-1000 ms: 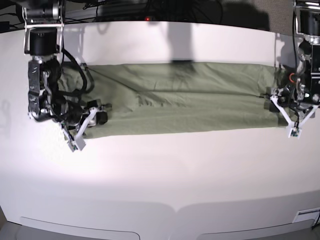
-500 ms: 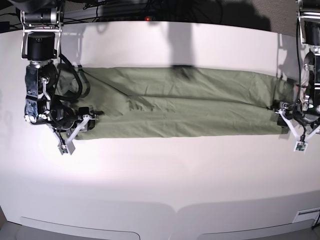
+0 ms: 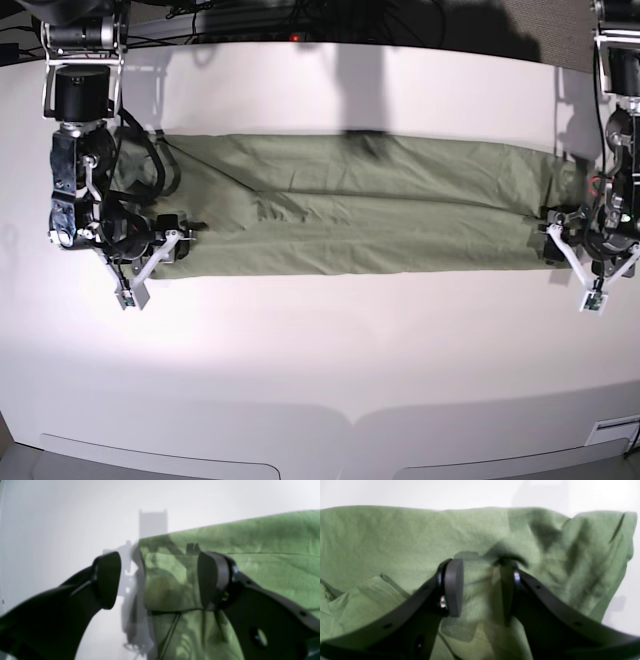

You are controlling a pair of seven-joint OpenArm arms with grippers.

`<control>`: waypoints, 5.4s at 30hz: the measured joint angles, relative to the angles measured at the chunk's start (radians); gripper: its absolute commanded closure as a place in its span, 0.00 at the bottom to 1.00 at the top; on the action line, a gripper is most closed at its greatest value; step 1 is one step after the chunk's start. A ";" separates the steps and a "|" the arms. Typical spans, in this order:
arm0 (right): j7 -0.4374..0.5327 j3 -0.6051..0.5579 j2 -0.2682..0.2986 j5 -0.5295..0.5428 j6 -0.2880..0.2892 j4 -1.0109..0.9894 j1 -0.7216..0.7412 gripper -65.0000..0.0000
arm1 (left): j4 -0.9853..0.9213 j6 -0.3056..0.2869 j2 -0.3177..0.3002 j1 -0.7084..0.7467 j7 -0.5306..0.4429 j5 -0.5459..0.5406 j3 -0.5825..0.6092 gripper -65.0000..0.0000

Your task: Fold the T-shirt properly

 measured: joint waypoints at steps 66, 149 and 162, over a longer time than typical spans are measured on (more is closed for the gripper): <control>-0.008 0.000 0.002 0.002 0.000 0.000 0.000 0.61 | 0.124 0.076 0.000 0.089 0.060 0.007 0.000 1.00; -0.037 -0.001 -0.003 0.051 0.015 0.056 0.009 0.61 | 0.072 0.064 0.135 0.086 -0.046 0.113 0.001 0.41; -0.034 -0.001 -0.003 0.051 0.015 0.056 0.009 0.61 | 0.072 0.054 0.131 0.094 0.091 0.194 0.000 0.41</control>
